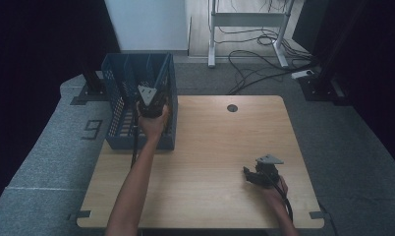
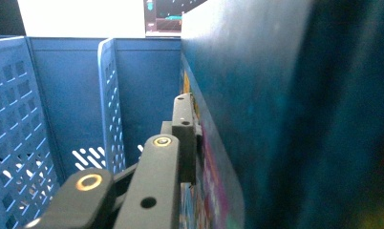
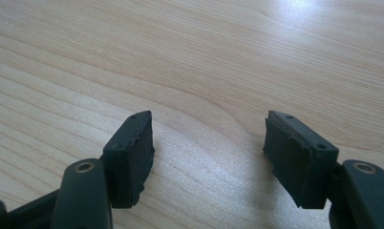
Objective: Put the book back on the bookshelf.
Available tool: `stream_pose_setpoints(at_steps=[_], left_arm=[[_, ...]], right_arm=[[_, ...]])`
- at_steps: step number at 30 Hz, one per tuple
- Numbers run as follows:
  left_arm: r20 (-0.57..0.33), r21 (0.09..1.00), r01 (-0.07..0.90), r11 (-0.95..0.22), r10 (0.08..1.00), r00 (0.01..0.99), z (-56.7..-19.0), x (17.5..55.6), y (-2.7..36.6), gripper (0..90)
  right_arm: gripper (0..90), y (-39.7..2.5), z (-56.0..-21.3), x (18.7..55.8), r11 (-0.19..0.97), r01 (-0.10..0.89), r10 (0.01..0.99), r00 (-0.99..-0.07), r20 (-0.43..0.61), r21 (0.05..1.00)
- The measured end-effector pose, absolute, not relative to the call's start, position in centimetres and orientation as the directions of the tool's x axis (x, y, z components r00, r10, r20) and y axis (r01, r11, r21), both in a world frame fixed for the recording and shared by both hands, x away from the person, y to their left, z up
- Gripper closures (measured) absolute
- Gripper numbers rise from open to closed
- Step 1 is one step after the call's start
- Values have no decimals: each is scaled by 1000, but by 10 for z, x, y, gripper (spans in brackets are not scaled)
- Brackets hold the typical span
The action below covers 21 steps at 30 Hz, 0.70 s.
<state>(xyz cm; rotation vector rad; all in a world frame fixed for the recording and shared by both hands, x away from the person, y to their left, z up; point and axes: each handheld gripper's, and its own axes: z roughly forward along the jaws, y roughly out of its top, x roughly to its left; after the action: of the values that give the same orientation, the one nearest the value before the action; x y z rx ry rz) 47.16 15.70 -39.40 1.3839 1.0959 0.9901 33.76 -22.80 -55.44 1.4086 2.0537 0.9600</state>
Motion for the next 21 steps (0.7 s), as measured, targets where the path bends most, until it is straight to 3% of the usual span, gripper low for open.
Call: stream_pose_setpoints(at_steps=[9, 21], left_arm=[[-28, 988, 154, -21, 951, 308, -395, 467, 159, 584], [-14, 984, 173, -46, 945, 328, -397, 461, 162, 419]], right_arm=[[334, -228, -554, 337, 229, 604, 931, -364, 8, 763], [334, -228, -554, 337, 229, 604, 931, -364, 8, 763]])
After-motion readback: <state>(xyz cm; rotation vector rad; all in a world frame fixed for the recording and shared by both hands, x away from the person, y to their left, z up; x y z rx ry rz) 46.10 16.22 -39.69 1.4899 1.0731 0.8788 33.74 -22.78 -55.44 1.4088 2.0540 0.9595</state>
